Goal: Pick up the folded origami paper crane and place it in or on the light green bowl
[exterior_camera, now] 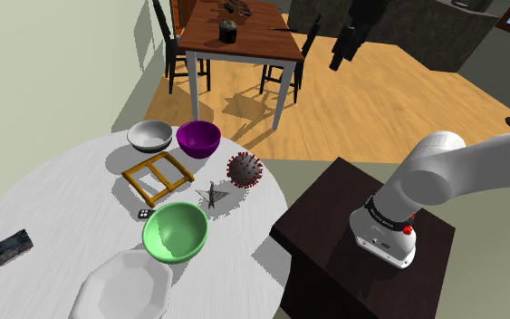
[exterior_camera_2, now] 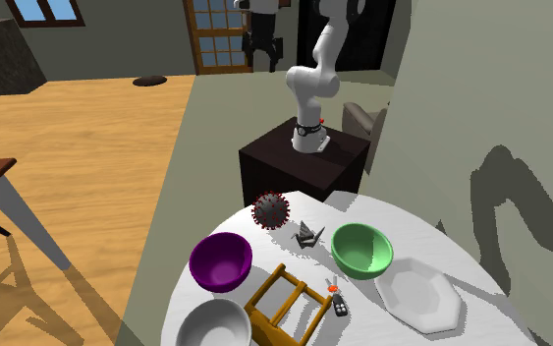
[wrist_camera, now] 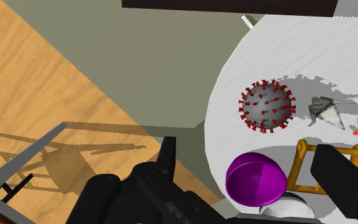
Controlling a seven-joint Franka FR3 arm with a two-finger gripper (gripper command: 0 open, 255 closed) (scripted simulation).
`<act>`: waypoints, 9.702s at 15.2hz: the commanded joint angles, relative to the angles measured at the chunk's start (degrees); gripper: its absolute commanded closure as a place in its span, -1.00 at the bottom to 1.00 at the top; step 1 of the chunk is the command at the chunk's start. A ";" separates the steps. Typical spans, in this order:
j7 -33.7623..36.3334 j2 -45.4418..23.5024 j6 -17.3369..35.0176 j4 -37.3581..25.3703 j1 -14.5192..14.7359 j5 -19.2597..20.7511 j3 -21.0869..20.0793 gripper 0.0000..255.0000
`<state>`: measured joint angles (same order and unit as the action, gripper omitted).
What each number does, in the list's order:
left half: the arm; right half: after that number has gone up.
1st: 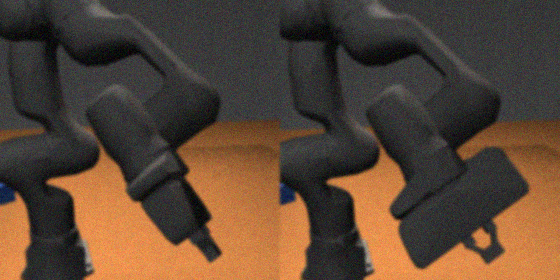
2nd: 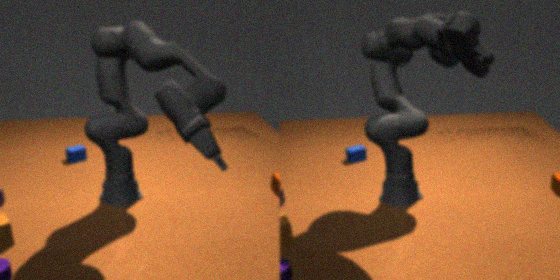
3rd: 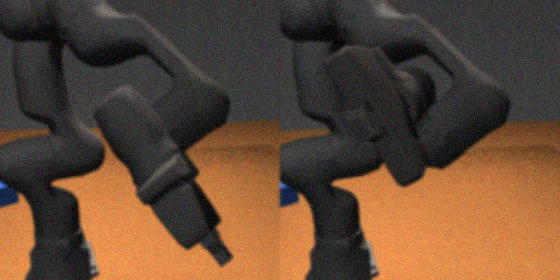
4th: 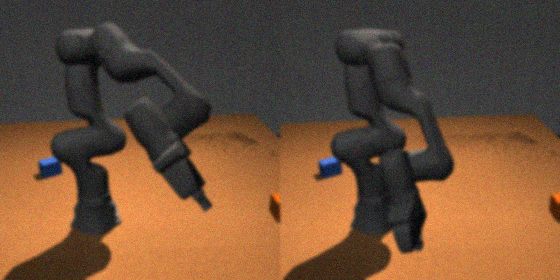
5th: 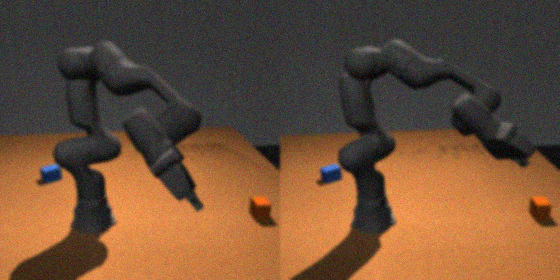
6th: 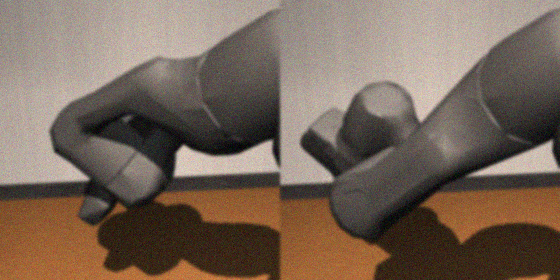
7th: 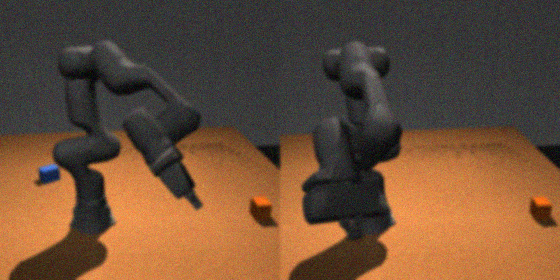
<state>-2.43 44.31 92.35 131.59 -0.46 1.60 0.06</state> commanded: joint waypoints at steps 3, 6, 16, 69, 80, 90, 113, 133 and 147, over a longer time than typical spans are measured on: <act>0.94 -0.77 3.33 2.68 0.61 -0.91 -0.95 -1.00; 2.29 -2.50 8.47 6.24 1.57 -2.29 -2.45 -1.00; 6.45 -13.46 26.66 13.70 4.98 -6.52 -7.87 -1.00; 27.04 -77.65 69.39 -7.51 18.93 6.20 -12.41 1.00; 25.82 -70.38 63.85 -5.77 16.86 4.04 -14.97 1.00; 24.26 -63.59 57.67 -5.27 15.13 1.30 -17.16 1.00; 38.46 -64.87 45.68 -18.78 24.45 4.58 -20.51 1.00; 44.83 -75.58 51.39 -23.42 29.99 9.71 -18.36 1.00; 43.64 -71.02 47.66 -22.71 28.67 7.87 -19.76 -1.00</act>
<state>41.56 -28.06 141.13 108.68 28.59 10.03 -19.30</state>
